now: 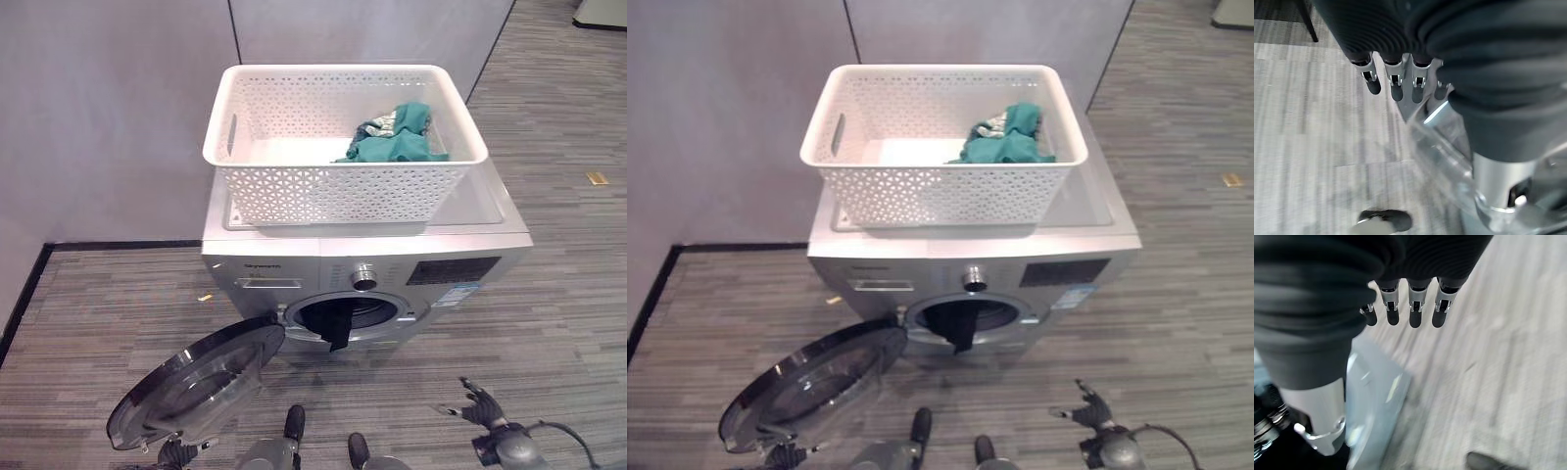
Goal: Grab the laundry basket,head to the washer,open it,put in the laundry and shut it.
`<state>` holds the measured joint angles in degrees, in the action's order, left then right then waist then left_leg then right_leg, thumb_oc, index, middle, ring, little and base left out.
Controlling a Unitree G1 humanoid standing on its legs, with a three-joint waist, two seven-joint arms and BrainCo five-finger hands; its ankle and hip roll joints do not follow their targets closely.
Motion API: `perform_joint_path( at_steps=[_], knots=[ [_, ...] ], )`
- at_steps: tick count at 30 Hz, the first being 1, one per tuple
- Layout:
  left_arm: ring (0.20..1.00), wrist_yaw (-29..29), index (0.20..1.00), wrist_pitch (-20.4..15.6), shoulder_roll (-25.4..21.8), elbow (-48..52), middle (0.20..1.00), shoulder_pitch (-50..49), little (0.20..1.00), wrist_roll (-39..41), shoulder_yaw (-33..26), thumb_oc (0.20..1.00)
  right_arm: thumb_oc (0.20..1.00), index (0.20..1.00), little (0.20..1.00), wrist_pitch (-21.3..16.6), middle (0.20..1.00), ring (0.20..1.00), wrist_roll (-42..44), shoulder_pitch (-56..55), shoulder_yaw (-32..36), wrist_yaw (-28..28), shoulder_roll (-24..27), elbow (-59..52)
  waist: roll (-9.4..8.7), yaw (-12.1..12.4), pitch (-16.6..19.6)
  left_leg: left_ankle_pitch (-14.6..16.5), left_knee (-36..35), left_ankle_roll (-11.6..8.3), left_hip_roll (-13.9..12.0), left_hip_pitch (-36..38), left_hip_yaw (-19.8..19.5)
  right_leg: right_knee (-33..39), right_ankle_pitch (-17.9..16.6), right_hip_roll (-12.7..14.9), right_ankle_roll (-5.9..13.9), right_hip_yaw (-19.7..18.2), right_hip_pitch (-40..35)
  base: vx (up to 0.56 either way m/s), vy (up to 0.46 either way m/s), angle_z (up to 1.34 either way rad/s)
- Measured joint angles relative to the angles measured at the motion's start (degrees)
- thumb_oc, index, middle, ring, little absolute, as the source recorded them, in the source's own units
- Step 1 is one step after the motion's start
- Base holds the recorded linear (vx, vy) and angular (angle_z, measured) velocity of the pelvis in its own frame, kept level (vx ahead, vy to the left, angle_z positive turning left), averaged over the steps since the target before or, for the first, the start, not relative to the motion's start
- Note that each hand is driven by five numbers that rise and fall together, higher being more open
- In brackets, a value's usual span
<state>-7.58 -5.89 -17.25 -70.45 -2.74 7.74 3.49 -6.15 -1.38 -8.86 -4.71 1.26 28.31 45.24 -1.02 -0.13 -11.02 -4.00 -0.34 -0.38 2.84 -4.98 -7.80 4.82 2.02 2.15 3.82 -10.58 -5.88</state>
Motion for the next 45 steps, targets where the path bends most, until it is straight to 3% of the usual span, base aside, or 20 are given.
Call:
perform_joint_path(
  at_steps=[5, 9, 10, 15, 17, 19, 21, 22, 26, 31, 33, 36, 37, 38, 40, 43, 45],
  knots=[
    [1.000, 1.4, 1.000, 0.5, 0.1, 0.5, 1.000, -1.0, 1.000, -2.0, -1.3, 1.000, 1.000, 1.000, 1.000, 0.7, 1.000, 1.000, -0.7, -6.4, 10.2, 0.6, 5.0, -10.8, -1.10, -1.2, 0.4, -0.9, -0.9, -1.01, -1.9, -0.4, -1.0, 0.0, -0.8, -2.0, -1.30, 0.5, 0.7, 0.05, -0.024, 0.03],
    [1.000, 2.9, 1.000, 0.6, 0.3, -0.2, 1.000, -2.4, 1.000, -2.0, -3.7, 1.000, 1.000, 1.000, 1.000, 1.3, 1.000, 1.000, -2.4, -8.4, 22.9, 1.1, 16.2, -17.0, -1.68, -1.3, 2.8, -0.7, -0.8, -1.31, -2.3, -0.3, -1.0, 0.1, -0.7, -2.3, -1.64, 0.4, 0.7, 0.06, 0.009, 0.00],
    [1.000, 3.5, 1.000, 0.4, 0.8, 0.1, 1.000, -2.8, 1.000, -1.9, -5.5, 1.000, 1.000, 1.000, 1.000, 0.9, 1.000, 1.000, -4.1, -9.0, 29.8, 2.6, 19.7, -21.7, -2.36, -1.2, 3.4, -0.5, -0.8, -1.51, -2.3, -0.7, -1.1, 0.0, -0.5, -2.4, -1.65, 0.4, 0.9, 0.05, 0.010, 0.01],
    [1.000, 4.3, 1.000, 0.7, 0.8, -0.3, 1.000, -3.6, 1.000, -2.0, -4.3, 1.000, 1.000, 1.000, 1.000, -0.1, 1.000, 1.000, -8.0, -4.4, 32.9, 6.3, 32.3, -21.3, -5.21, -0.7, 5.6, -0.6, -0.7, -1.49, -2.4, -1.9, -1.3, 0.0, -0.7, -2.6, -1.69, 0.6, 2.1, 0.03, 0.014, 0.03],
    [1.000, 4.3, 1.000, 0.7, 0.6, -0.3, 1.000, -3.8, 1.000, -2.0, -4.3, 1.000, 1.000, 1.000, 1.000, -1.7, 1.000, 1.000, -8.8, -1.9, 33.3, 7.8, 33.3, -22.7, -8.00, 0.2, 6.4, -0.6, -0.7, -1.67, -2.3, -2.3, -1.6, 0.0, -0.7, -2.4, -1.86, 1.4, 2.4, 0.07, 0.057, 0.07],
    [1.000, 4.3, 1.000, 0.7, 0.6, -1.2, 1.000, -3.9, 1.000, -2.1, -1.9, 1.000, 1.000, 1.000, 1.000, -3.1, 1.000, 1.000, -8.3, 1.3, 30.5, 7.6, 39.2, -25.4, -8.32, 0.5, 6.4, -0.3, -0.9, -1.23, -1.9, -2.2, -1.4, 0.0, -0.5, -2.0, -1.53, 1.4, 2.4, 0.01, 0.037, -0.01],
    [1.000, 4.1, 1.000, 0.7, 0.4, -1.7, 1.000, -3.6, 1.000, -2.1, -0.5, 1.000, 1.000, 1.000, 1.000, -4.9, 1.000, 1.000, -5.8, 11.3, 26.4, 7.6, 41.8, -25.1, -8.93, 1.0, 6.5, -0.3, -0.8, -1.25, -1.8, -2.3, -1.3, 0.0, -0.6, -1.8, -1.33, 1.4, 2.6, 0.01, 0.035, 0.02],
    [1.000, 4.0, 1.000, 0.6, 0.2, -2.0, 1.000, -3.3, 1.000, -2.0, -0.4, 1.000, 1.000, 1.000, 1.000, -5.9, 1.000, 1.000, -4.4, 14.4, 24.8, 7.3, 42.7, -25.3, -9.22, 2.4, 6.6, -0.3, -0.8, -1.25, -1.6, -2.7, -1.4, 0.0, -0.5, -1.7, -1.17, 1.6, 2.8, 0.00, 0.089, 0.10],
    [1.000, 3.9, 1.000, 0.6, -1.2, -2.7, 1.000, -1.9, 1.000, -1.5, 0.9, 1.000, 1.000, 1.000, 1.000, -7.8, 1.000, 1.000, 1.3, 35.6, 2.1, 4.5, 49.1, -20.9, -11.56, 7.4, 6.2, -0.2, -0.6, -1.13, -1.1, -4.2, -2.0, 0.0, -0.5, -1.3, -0.96, 2.2, 4.0, 0.00, 0.067, 0.08],
    [1.000, 4.0, 1.000, 0.6, -2.7, -3.2, 1.000, -0.3, 1.000, -1.3, 2.0, 1.000, 1.000, 1.000, 1.000, -7.6, 1.000, 1.000, 1.6, 65.8, -32.1, 0.0, 49.4, -14.9, -14.40, 11.7, 5.2, -0.1, 0.0, -0.90, -0.6, -6.6, -2.8, 0.0, -1.4, -1.1, 0.81, 4.1, 5.7, 0.00, 0.067, 0.14],
    [1.000, 4.0, 1.000, 0.6, -2.8, -4.0, 1.000, 0.9, 1.000, -0.9, 2.3, 1.000, 1.000, 1.000, 1.000, -7.4, 1.000, 1.000, 1.6, 72.0, -39.1, -1.3, 49.6, -14.2, -14.58, 11.8, 4.8, -0.4, -0.1, -0.63, -0.7, -7.2, -4.2, 0.0, -2.2, -1.2, 1.92, 5.5, 6.1, 0.00, 0.046, 0.26],
    [1.000, 4.0, 1.000, 0.6, -2.6, -4.4, 1.000, 0.9, 1.000, -0.6, 2.4, 1.000, 1.000, 1.000, 1.000, -7.3, 1.000, 1.000, 1.6, 76.5, -43.9, -2.4, 49.5, -14.2, -14.95, 12.4, 4.9, -0.8, -0.8, -0.13, -0.5, -7.1, -4.7, 0.0, -2.9, -1.2, 2.72, 6.5, 6.0, 0.00, 0.052, 0.16],
    [1.000, 4.1, 1.000, 0.6, -2.8, -4.8, 1.000, 1.1, 1.000, 0.9, 2.4, 1.000, 1.000, 1.000, 1.000, -6.6, 1.000, 1.000, 0.5, 87.9, -60.1, -5.3, 50.0, -12.7, -15.35, 12.7, 4.5, -0.7, -0.9, -0.04, -0.4, -7.2, -4.7, 0.0, -3.4, -1.1, 3.08, 6.8, 6.3, 0.01, 0.057, -0.04],
    [1.000, 4.1, 1.000, 0.5, -3.2, -4.8, 1.000, 1.3, 1.000, 1.0, 2.3, 1.000, 1.000, 1.000, 1.000, -6.5, 1.000, 1.000, 0.3, 89.7, -63.5, -7.0, 50.6, -12.7, -15.71, 12.8, 4.4, -0.7, -1.1, -0.11, -0.4, -7.3, -4.9, 0.0, -3.5, -1.1, 3.26, 7.4, 6.4, 0.01, 0.048, 0.07],
    [1.000, 4.4, 1.000, 0.6, -4.1, -4.7, 1.000, 1.8, 1.000, 1.4, 2.3, 1.000, 1.000, 1.000, 1.000, -5.9, 1.000, 1.000, 0.4, 90.3, -66.3, -10.6, 52.1, -12.5, -16.40, 12.5, 4.2, -0.6, -1.2, -0.25, -0.2, -7.8, -5.8, 0.0, -3.6, -1.1, 3.43, 8.8, 6.7, 0.01, 0.043, 0.25],
    [1.000, 4.9, 1.000, 0.7, -4.0, -4.9, 1.000, 1.5, 1.000, 2.9, 2.3, 1.000, 1.000, 1.000, 1.000, -4.8, 1.000, 1.000, 0.5, 85.2, -59.7, -13.2, 52.7, -12.8, -16.75, 12.3, 4.1, -1.0, -1.3, 0.24, 0.0, -8.1, -5.7, 0.0, -4.2, -0.9, 3.93, 9.2, 7.1, 0.01, 0.031, 0.05],
    [1.000, 5.5, 1.000, 0.8, -4.1, -5.0, 1.000, 1.5, 1.000, 3.2, 2.3, 1.000, 1.000, 1.000, 1.000, -3.5, 1.000, 1.000, 0.4, 84.1, -59.8, -15.3, 52.7, -13.3, -16.72, 11.9, 3.9, -1.0, -1.3, 0.27, 0.1, -8.1, -5.6, 0.0, -4.3, -0.7, 3.96, 9.4, 7.2, 0.02, 0.033, -0.08]
  ],
)
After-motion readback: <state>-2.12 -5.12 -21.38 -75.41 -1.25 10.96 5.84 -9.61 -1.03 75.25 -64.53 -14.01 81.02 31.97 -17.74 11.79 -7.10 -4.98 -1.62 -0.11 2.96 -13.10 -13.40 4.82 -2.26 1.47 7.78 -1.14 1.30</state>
